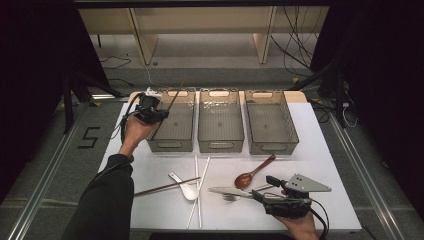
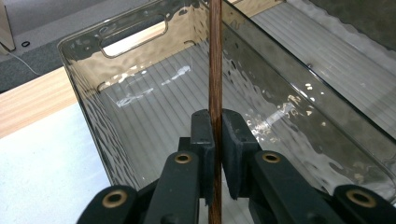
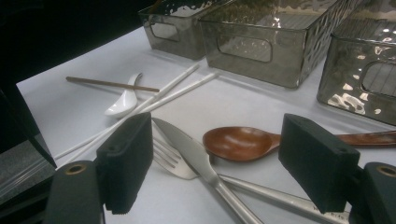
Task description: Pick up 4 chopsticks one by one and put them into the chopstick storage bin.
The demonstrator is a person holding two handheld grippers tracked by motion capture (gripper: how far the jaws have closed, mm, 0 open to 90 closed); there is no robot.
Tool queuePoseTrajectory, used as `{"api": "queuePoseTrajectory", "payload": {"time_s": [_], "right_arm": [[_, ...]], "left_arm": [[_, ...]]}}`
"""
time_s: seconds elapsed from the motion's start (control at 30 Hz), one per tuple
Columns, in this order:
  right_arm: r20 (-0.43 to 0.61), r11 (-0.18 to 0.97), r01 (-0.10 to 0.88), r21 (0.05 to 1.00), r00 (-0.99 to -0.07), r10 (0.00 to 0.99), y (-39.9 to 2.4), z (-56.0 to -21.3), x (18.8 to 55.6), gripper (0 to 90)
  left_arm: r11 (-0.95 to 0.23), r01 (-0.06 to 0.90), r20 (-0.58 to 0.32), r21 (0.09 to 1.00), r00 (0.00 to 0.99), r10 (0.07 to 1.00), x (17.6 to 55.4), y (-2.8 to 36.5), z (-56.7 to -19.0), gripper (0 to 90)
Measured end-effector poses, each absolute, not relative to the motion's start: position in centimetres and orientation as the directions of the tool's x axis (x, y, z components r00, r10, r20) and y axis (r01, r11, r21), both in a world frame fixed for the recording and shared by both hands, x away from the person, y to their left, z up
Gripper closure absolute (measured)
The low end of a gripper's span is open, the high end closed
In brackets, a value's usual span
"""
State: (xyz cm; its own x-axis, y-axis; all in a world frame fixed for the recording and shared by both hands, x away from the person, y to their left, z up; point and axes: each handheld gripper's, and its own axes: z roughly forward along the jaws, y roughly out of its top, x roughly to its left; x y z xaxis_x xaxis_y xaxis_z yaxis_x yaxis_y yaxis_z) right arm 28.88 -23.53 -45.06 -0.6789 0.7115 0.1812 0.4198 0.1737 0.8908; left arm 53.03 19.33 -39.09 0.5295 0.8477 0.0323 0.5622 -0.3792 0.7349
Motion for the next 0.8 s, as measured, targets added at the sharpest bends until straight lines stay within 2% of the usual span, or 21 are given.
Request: {"api": "queuePoseTrajectory", "payload": {"time_s": [0.3,0.43,0.47,0.57,0.67,0.73,0.77,0.8], "right_arm": [[0.181,0.173,0.42,0.891,-0.679,0.711,-23.6,-45.1,28.9,27.0],[0.182,0.173,0.42,0.891,-0.679,0.711,-23.5,-45.1,28.9,27.0],[0.182,0.172,0.42,0.891,-0.679,0.711,-23.6,-45.1,28.9,27.0],[0.183,0.172,0.42,0.891,-0.679,0.711,-23.6,-45.1,28.9,27.0],[0.182,0.171,0.419,0.892,-0.678,0.712,-23.6,-45.1,28.9,27.0],[0.183,0.171,0.42,0.891,-0.678,0.712,-23.6,-45.1,28.9,27.0],[0.183,0.171,0.42,0.891,-0.678,0.712,-23.6,-45.1,28.9,27.0],[0.18,0.172,0.417,0.893,-0.678,0.713,-23.6,-45.1,28.9,27.0]], "left_arm": [[-0.393,0.568,0.04,0.723,0.533,0.845,53.1,19.3,-40.0,82.4],[-0.389,0.573,0.039,0.722,0.528,0.848,53.1,19.3,-40.3,77.9],[-0.385,0.585,0.031,0.714,0.523,0.852,53.1,19.4,-40.4,73.9],[-0.383,0.606,0.022,0.697,0.515,0.857,53.1,19.5,-40.3,69.9],[-0.356,0.622,-0.003,0.698,0.5,0.866,52.8,19.7,-39.9,58.4],[-0.348,0.625,-0.025,0.699,0.508,0.861,52.4,19.7,-39.3,56.3],[-0.348,0.632,-0.031,0.692,0.508,0.861,52.1,19.6,-39.0,49.3],[-0.354,0.639,-0.037,0.683,0.514,0.857,51.9,19.6,-38.8,46.4]]}}
